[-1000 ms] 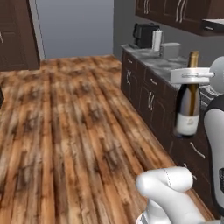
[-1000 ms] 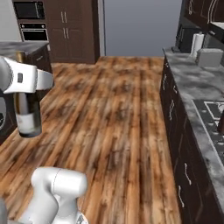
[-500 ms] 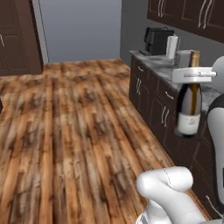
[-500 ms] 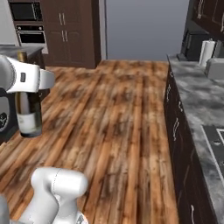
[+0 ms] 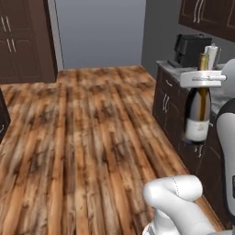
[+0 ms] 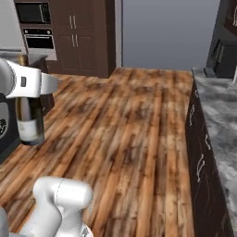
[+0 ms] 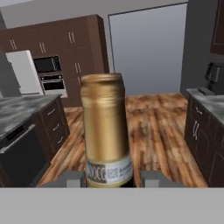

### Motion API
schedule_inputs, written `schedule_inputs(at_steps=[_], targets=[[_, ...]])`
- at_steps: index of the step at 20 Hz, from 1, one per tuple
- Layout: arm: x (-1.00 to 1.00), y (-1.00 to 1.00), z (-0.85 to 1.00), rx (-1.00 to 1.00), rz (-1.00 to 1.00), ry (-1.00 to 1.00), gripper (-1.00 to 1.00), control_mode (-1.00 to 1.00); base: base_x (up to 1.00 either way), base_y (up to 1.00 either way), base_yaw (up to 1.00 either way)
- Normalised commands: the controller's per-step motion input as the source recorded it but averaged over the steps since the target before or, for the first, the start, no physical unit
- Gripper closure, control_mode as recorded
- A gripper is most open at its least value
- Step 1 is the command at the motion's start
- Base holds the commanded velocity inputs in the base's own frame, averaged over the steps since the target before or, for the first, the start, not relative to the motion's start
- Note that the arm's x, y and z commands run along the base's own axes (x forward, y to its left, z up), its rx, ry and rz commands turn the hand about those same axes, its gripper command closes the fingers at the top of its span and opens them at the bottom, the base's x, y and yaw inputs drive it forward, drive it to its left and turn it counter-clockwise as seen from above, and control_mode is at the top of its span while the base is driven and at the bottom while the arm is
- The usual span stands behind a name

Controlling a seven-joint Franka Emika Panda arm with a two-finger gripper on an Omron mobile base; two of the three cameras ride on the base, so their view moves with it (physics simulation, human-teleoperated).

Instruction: Get the candle and the wine from the cabinet and move them to the dining counter.

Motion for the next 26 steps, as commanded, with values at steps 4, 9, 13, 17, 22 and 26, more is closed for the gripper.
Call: schedule_inputs(at_steps=[4,9,13,17,22,26], targets=[[0.00,0.00,0.00,0.00,0.00,0.00,1.00,1.00,1.00,0.13,0.18],[0.00,0.00,0.00,0.00,0.00,0.00,1.00,1.00,1.00,0.09,0.18],[0.00,0.00,0.00,0.00,0.00,0.00,1.00,1.00,1.00,0.01,0.18],[0.00,0.00,0.00,0.00,0.00,0.00,1.00,1.00,1.00,0.00,0.17],[0.00,0.00,0.00,0.00,0.00,0.00,1.00,1.00,1.00,0.00,0.17],[0.00,0.00,0.00,0.00,0.00,0.00,1.00,1.00,1.00,0.00,0.17]])
